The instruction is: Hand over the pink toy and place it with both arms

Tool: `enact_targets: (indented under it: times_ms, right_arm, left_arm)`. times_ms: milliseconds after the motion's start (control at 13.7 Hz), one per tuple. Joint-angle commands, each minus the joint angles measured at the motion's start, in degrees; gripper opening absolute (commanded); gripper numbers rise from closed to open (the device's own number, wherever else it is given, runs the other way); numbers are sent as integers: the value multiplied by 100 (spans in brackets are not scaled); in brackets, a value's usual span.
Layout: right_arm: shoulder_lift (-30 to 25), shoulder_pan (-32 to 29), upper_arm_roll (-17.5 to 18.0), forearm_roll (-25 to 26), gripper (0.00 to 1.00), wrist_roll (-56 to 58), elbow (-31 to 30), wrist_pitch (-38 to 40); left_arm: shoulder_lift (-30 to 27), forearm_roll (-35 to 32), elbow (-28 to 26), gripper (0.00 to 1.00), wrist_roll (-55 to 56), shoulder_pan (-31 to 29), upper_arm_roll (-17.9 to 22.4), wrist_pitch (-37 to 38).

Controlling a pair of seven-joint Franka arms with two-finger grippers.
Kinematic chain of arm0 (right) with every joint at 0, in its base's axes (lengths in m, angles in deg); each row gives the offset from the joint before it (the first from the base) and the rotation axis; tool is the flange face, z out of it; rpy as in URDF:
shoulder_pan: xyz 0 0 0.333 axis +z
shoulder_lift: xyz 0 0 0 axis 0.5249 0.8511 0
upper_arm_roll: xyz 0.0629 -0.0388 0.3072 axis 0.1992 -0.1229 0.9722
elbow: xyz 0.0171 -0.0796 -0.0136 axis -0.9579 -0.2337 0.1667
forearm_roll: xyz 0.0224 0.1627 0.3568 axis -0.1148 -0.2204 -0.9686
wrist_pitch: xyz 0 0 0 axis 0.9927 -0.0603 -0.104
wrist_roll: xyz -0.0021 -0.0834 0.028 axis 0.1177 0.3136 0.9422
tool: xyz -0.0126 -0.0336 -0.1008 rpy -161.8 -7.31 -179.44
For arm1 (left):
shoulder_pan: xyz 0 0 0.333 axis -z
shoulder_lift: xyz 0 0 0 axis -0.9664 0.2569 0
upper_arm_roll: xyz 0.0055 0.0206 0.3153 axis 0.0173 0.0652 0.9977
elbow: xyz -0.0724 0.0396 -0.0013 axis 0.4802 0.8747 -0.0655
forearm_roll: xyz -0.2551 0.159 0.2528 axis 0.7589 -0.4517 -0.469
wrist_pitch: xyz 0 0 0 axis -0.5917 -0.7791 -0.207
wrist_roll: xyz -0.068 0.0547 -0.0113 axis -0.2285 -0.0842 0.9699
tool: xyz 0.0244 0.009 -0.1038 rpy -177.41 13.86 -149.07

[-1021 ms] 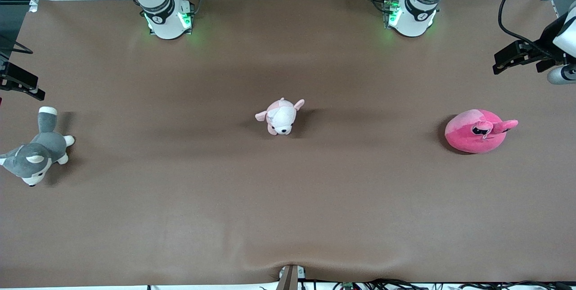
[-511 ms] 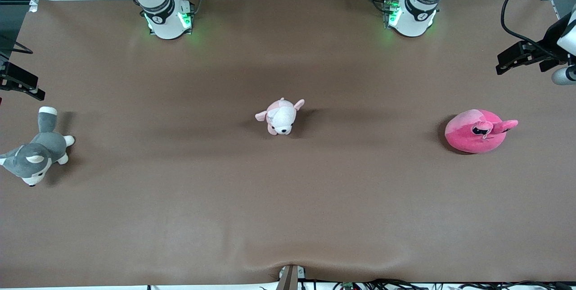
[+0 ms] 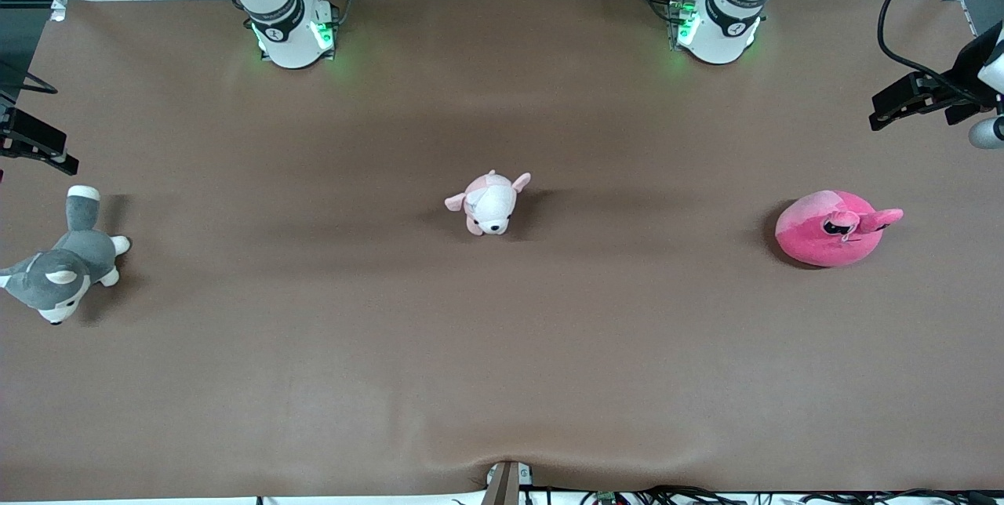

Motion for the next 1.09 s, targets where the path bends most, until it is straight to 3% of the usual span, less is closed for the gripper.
enact_targets:
  times_ms: [0,365,657,1021]
  right_arm:
    - [83,-127,129,126,100,40,170,90]
    - [83,-109,129,134,100,32,170,90]
    - [83,-118,129,125,100,32,179,82]
    - [83,-118,129,125,100,32,179,90]
  left_arm:
    - [77,-134,178,100,-21,-37,-40,119]
    - [95,-546,151,100,32,-29,-58,119]
    - [86,-468,73,100,102,-221,-76,75]
    - [-28,-292,-489,100,1120,-565,-67,-426]
